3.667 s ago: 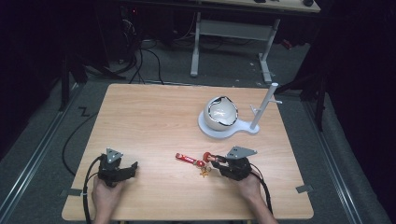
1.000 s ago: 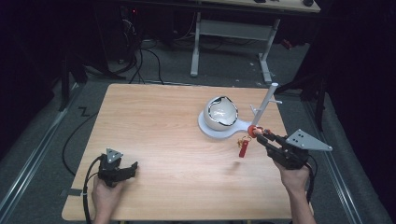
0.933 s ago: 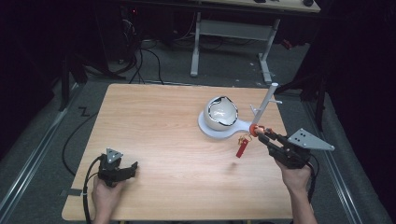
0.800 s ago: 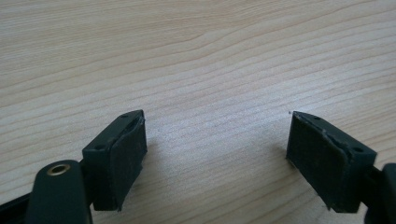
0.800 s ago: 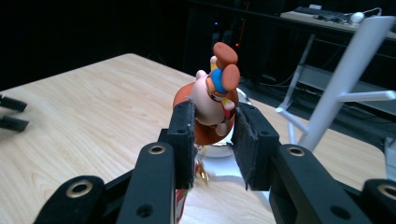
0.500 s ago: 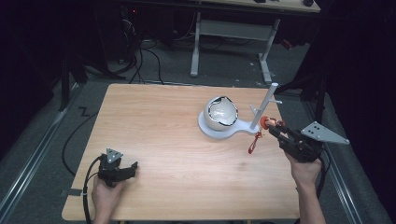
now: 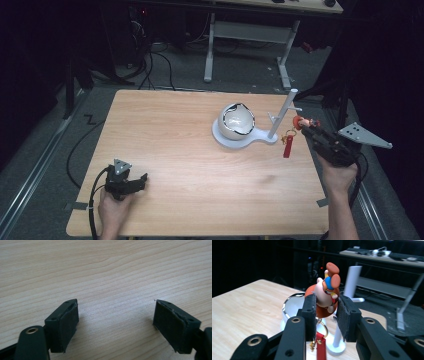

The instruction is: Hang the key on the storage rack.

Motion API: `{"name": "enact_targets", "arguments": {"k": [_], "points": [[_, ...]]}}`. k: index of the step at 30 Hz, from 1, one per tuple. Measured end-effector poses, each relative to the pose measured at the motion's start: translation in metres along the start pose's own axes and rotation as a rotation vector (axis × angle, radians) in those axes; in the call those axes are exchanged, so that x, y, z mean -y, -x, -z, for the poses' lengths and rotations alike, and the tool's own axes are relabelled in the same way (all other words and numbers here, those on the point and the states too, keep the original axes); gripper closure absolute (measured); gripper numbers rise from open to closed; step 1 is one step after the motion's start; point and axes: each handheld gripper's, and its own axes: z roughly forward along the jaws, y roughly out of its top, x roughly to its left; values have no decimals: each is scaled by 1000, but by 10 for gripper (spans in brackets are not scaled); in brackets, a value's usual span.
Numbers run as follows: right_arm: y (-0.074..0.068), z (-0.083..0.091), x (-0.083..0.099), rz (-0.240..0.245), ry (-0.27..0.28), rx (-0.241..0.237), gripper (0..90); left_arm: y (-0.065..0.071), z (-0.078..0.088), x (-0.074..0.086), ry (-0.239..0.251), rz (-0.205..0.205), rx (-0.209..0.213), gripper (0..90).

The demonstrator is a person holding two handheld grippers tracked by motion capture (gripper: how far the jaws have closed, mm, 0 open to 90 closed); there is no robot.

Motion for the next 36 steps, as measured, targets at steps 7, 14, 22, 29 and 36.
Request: {"name": "enact_targets", "arguments": {"k": [7, 14, 22, 29, 36], "points": [[15, 0, -7, -23, -7, 53, 699, 0, 0, 0, 1, 0, 3, 220], [26, -5, -16, -28, -12, 87, 699, 0, 0, 0, 0, 0, 3, 220], [34, -14, -25, -33, -25, 124, 699, 0, 0, 0, 1, 0, 3, 220], [41, -23, -29, -49, -44, 148, 699, 0, 0, 0, 0, 0, 3, 219], [45, -33, -34, -55, -53, 155, 699, 0, 0, 0, 0, 0, 3, 219]]}}
